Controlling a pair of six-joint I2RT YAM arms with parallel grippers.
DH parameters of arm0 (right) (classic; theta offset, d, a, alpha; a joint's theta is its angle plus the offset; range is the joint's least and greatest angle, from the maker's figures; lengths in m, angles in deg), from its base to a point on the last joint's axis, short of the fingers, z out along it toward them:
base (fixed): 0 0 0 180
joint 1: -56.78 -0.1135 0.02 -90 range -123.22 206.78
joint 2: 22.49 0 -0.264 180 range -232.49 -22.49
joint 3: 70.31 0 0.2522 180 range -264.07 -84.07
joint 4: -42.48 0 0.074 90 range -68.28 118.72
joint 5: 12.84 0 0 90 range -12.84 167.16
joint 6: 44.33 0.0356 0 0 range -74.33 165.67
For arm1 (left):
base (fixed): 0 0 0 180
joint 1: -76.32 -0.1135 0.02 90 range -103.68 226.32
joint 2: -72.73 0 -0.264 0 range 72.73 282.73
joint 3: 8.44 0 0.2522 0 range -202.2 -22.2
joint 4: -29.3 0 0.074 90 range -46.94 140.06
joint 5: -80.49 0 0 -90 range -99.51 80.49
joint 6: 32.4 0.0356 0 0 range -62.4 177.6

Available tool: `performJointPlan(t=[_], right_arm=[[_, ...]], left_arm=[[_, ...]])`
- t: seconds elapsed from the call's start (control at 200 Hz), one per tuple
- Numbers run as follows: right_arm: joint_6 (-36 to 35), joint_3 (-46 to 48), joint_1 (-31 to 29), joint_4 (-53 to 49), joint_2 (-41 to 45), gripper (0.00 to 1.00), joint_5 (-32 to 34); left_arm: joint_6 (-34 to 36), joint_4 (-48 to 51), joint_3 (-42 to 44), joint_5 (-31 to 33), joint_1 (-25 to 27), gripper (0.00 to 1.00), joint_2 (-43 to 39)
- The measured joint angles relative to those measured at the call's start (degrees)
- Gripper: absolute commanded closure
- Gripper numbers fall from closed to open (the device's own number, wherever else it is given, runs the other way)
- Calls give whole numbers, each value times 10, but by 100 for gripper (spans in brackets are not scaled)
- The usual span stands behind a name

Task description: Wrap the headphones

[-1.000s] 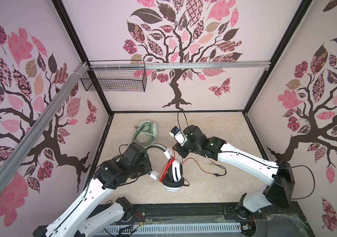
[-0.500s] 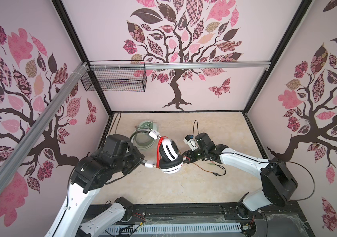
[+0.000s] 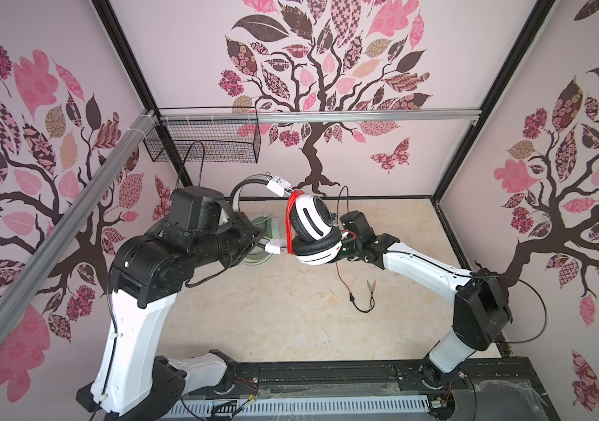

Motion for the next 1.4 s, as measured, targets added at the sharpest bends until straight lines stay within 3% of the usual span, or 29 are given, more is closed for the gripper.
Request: performJointPlan(t=[0.17, 0.44, 0.515, 0.585, 0.645, 0.74, 0.885, 1.09, 1.26, 1.401], right_arm=[[-32, -202, 15, -78, -66, 76, 29], [-56, -720, 53, -198, -236, 73, 73], [-47, -760, 64, -207, -248, 73, 71], [-39, -749, 71, -206, -245, 69, 68], [-38, -719, 74, -205, -242, 58, 68], [-38, -660, 77, -216, -239, 52, 75], [-46, -502, 77, -227, -197, 47, 83], [-47, -194, 76, -205, 25, 41, 101], [-47, -117, 76, -177, 217, 39, 105], [-47, -72, 76, -168, 316, 39, 104]], left_arm=[[0, 0, -49, 8, 0, 100, 24], [-2, 2, -54, 16, 0, 100, 31], [-2, 4, -55, 17, 0, 100, 34], [-1, 6, -60, 18, 0, 100, 40], [0, 8, -63, 18, 0, 100, 46], [0, 8, -64, 17, 0, 100, 54], [1, 8, -64, 17, 0, 100, 63], [-3, -27, 0, 13, 0, 100, 51], [-9, -63, 77, 6, 0, 100, 52], [-12, -101, 153, 13, 0, 100, 48]])
